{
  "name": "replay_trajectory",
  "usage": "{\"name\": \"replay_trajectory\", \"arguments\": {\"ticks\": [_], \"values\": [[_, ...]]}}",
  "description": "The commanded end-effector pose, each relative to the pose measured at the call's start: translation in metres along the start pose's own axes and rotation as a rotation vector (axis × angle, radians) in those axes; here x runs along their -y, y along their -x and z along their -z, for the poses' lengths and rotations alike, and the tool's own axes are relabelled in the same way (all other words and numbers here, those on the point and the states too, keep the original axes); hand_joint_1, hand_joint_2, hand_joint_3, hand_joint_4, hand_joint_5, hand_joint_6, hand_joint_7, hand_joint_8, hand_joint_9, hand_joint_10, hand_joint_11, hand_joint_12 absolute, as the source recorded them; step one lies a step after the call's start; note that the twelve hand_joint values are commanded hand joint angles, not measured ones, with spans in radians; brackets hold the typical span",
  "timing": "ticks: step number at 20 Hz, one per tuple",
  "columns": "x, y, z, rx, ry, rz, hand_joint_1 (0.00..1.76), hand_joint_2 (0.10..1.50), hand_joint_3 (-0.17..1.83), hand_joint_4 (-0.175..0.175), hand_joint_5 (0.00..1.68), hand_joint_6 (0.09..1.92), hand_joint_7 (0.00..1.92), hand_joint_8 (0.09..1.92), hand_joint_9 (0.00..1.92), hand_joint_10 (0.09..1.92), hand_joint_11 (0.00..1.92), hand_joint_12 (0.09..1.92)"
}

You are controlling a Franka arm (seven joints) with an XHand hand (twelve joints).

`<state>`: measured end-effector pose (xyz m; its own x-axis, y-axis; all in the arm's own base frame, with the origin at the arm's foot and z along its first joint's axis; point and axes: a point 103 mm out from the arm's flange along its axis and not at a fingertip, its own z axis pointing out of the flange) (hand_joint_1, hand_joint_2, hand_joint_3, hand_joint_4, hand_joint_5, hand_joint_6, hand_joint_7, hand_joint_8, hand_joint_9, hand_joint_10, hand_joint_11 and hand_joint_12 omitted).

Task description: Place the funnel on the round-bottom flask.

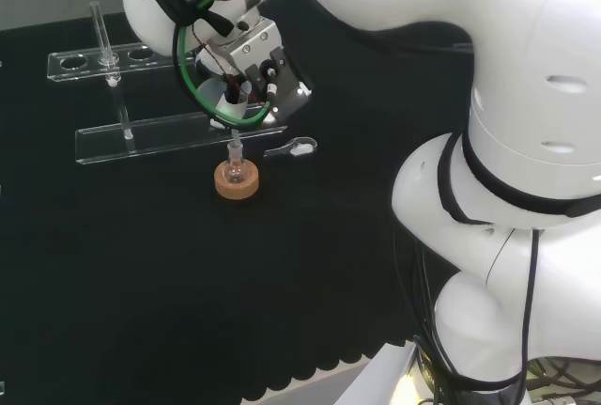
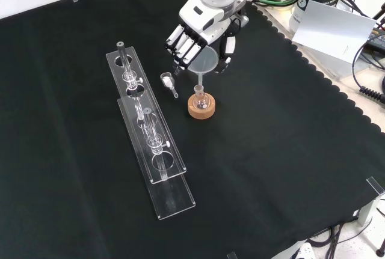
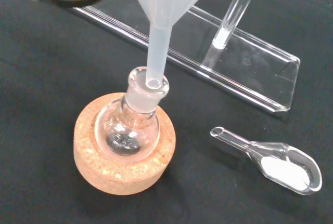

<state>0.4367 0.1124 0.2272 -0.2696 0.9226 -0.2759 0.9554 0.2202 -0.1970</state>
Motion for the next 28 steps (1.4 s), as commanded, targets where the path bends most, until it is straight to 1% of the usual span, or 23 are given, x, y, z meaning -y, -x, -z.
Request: {"name": "replay_trajectory", "arguments": {"ticks": [1, 18, 20, 28], "values": [[-0.001, -0.001, 0.001, 0.000, -0.001, 0.000, 0.76, 0.67, 0.55, -0.073, 0.45, 0.19, 0.38, 0.86, 0.70, 0.73, 0.33, 1.33], [-0.011, -0.002, -0.014, -0.017, -0.018, 0.005, 0.76, 0.67, 0.55, -0.074, 0.45, 0.19, 0.39, 0.86, 0.71, 0.72, 0.33, 1.32], [-0.011, -0.002, -0.014, -0.016, -0.019, 0.000, 0.76, 0.67, 0.55, -0.075, 0.45, 0.19, 0.39, 0.86, 0.71, 0.72, 0.33, 1.32], [-0.007, -0.003, -0.018, -0.028, -0.026, 0.006, 0.76, 0.67, 0.55, -0.075, 0.45, 0.19, 0.39, 0.86, 0.71, 0.72, 0.33, 1.32]]}}
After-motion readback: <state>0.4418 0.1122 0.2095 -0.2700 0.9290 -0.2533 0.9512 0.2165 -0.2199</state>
